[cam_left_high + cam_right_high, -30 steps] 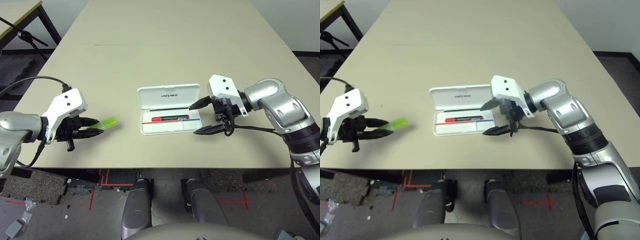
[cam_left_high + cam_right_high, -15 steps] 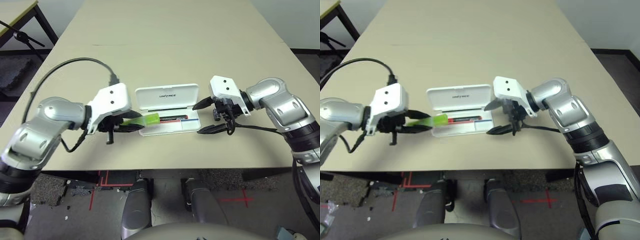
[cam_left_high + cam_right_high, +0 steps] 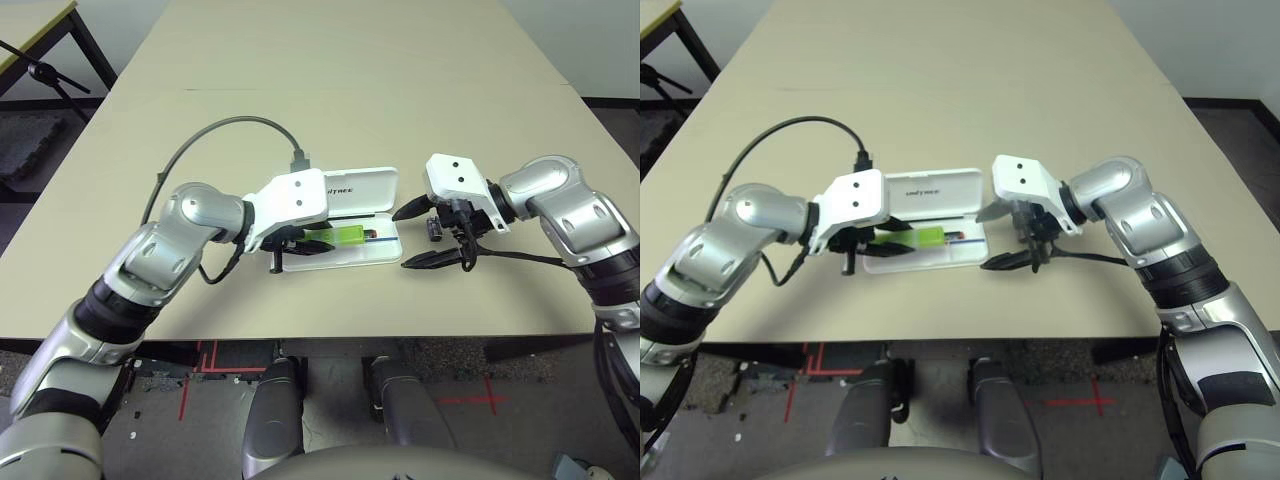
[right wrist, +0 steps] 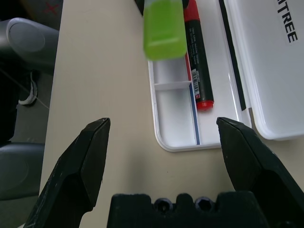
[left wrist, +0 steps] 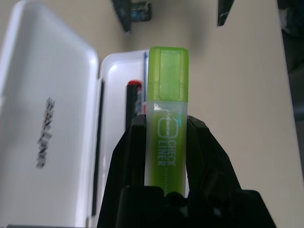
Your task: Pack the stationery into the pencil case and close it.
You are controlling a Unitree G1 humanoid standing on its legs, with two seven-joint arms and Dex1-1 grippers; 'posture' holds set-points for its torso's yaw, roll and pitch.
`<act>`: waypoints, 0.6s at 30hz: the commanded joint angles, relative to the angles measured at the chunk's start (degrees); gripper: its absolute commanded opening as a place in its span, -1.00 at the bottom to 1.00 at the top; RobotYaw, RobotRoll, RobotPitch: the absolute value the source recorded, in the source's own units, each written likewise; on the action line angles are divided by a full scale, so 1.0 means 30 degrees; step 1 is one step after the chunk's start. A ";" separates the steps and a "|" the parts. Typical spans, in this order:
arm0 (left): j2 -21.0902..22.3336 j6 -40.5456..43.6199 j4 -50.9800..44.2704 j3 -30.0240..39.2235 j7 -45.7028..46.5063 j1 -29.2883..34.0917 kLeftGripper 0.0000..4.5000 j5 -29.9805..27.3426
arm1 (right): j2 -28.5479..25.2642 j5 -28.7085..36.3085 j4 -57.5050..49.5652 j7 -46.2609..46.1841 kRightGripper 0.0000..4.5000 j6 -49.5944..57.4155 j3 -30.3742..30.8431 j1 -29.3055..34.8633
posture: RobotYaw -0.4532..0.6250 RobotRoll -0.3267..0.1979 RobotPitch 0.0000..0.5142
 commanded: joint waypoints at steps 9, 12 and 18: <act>-0.0482 -0.0122 0.1319 -0.1007 -0.0200 -0.0234 -0.52 0.1150 | -0.0232 0.0024 -0.0666 -0.0251 1.00 0.0282 -0.0141 0.0377 | -0.22 0.25 -0.34; -0.0466 0.0071 0.1469 -0.1150 -0.0239 -0.0168 -0.52 0.1341 | -0.0222 0.0025 -0.0692 -0.0263 1.00 0.0293 -0.0124 0.0384 | -0.22 0.25 -0.34; -0.0148 -0.0025 0.1752 -0.1408 -0.0479 -0.0077 -0.52 0.1873 | -0.0189 -0.0005 -0.0745 -0.0320 1.00 0.0327 -0.0089 0.0418 | -0.23 0.25 -0.33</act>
